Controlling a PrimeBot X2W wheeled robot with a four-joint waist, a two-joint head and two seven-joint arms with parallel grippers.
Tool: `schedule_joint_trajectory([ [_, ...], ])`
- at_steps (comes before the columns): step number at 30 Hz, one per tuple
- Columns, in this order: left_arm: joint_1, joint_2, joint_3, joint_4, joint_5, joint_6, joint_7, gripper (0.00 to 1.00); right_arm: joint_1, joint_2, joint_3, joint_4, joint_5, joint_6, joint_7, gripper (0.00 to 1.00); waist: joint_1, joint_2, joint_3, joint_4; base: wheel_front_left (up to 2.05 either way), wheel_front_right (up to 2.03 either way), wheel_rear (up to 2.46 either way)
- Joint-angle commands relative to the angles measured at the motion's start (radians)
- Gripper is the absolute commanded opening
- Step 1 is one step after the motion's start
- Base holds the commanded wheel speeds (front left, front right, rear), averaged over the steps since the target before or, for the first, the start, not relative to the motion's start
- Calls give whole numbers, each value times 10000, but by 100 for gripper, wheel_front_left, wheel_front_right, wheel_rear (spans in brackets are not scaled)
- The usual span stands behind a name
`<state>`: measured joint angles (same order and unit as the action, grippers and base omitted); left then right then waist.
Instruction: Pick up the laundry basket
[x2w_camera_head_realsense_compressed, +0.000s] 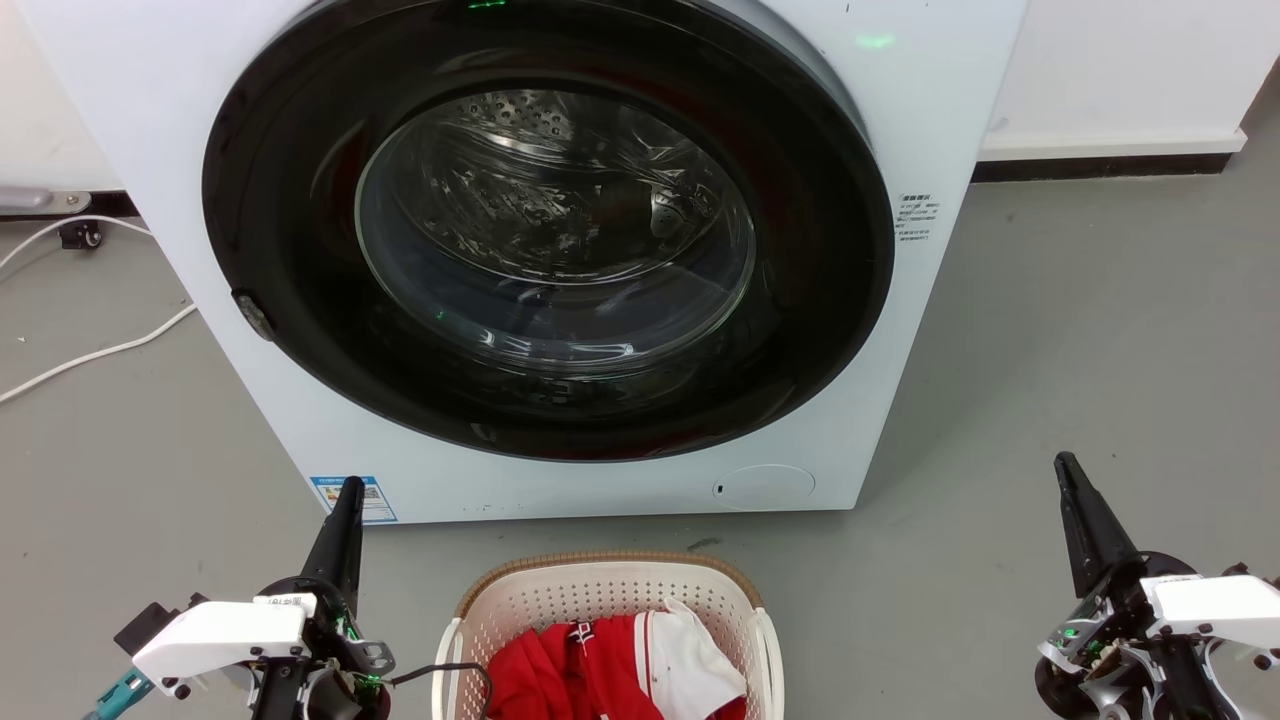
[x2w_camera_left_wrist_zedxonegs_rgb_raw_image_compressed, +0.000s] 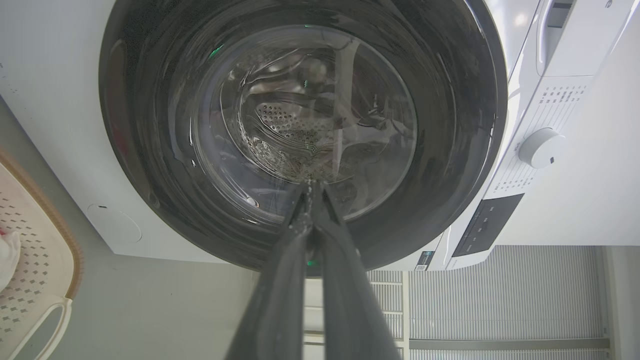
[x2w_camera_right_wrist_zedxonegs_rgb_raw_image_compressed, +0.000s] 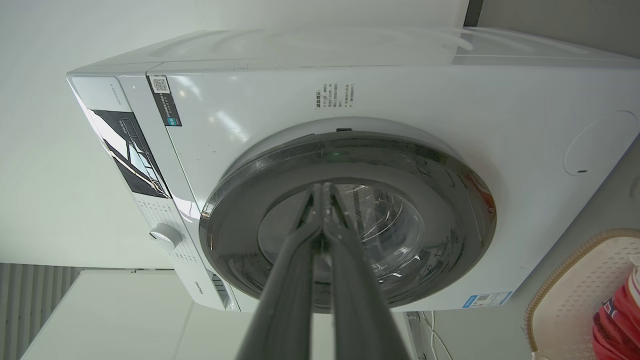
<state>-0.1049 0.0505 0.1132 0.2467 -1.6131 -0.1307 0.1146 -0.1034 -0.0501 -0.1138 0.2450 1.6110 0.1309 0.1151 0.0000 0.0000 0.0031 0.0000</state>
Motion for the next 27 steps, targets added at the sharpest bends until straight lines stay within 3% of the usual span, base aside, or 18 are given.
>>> schedule_joint_trajectory([
  [1,-87,-13,22,-31,1,-26,20,0,-112,-1,-5,2,40,-3,7,0,0,0,0,0,0,0,0],
  [20,-87,-13,22,-31,1,-26,20,0,-112,-1,-5,2,40,-3,7,0,0,0,0,0,0,0,0],
  [21,-1,0,-1,-3,0,0,-5,100,0,0,0,-2,-3,0,-6,100,0,0,0,0,0,0,0],
  [22,34,-8,-12,63,1,2,-15,0,40,4,9,60,-9,0,-14,0,0,0,0,0,0,0,0],
  [23,107,-17,-28,146,1,2,-17,0,117,10,17,147,-9,-2,-15,0,0,0,1,0,0,0,0],
  [24,169,-25,-46,193,6,2,-38,100,181,15,24,202,-17,-2,-34,100,0,0,2,0,0,0,0],
  [27,177,-23,-87,91,111,2,-197,100,210,14,44,156,-92,-2,-194,100,0,0,6,-1,0,0,0],
])
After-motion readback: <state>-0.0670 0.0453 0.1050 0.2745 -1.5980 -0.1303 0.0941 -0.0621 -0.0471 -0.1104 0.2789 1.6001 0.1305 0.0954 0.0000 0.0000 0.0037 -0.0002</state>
